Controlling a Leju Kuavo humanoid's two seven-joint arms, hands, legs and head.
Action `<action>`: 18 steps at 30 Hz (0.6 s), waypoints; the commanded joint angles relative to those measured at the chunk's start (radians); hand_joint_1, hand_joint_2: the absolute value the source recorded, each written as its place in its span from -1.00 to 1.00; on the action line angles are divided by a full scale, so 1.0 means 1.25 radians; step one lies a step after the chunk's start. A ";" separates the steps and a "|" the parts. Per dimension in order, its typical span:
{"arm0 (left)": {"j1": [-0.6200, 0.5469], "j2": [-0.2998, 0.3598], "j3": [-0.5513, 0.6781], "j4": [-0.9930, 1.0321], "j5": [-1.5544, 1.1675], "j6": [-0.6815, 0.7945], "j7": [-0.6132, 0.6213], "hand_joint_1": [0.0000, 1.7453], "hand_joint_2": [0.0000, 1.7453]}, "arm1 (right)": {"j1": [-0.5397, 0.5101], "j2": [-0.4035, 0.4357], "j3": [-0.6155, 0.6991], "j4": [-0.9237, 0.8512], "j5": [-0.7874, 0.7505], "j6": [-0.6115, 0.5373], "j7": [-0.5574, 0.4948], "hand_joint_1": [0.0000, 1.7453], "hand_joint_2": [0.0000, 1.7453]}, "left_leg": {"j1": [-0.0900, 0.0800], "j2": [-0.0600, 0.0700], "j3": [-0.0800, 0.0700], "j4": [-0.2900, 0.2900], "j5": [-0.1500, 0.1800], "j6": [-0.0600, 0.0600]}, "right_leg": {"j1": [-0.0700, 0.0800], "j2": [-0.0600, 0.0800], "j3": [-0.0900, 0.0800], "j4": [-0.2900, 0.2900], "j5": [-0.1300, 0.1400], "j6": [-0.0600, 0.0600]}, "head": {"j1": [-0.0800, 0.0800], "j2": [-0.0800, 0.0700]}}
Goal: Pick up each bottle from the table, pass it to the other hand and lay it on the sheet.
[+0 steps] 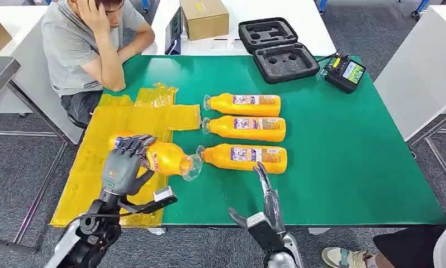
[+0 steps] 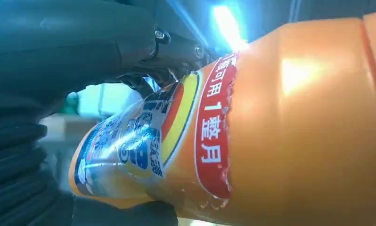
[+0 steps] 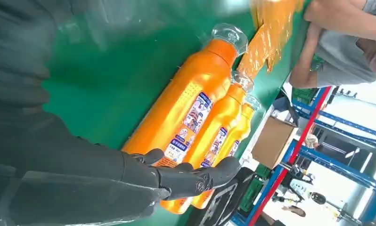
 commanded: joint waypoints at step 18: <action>-0.243 0.045 -0.230 0.366 -0.315 -0.229 0.414 1.00 1.00 | -0.021 0.021 0.013 0.062 -0.032 -0.005 0.002 -1.00 1.00 | 0.000 -0.002 0.002 -0.001 0.000 -0.001 | 0.000 -0.001 0.003 -0.001 0.000 -0.001 | 0.000 0.000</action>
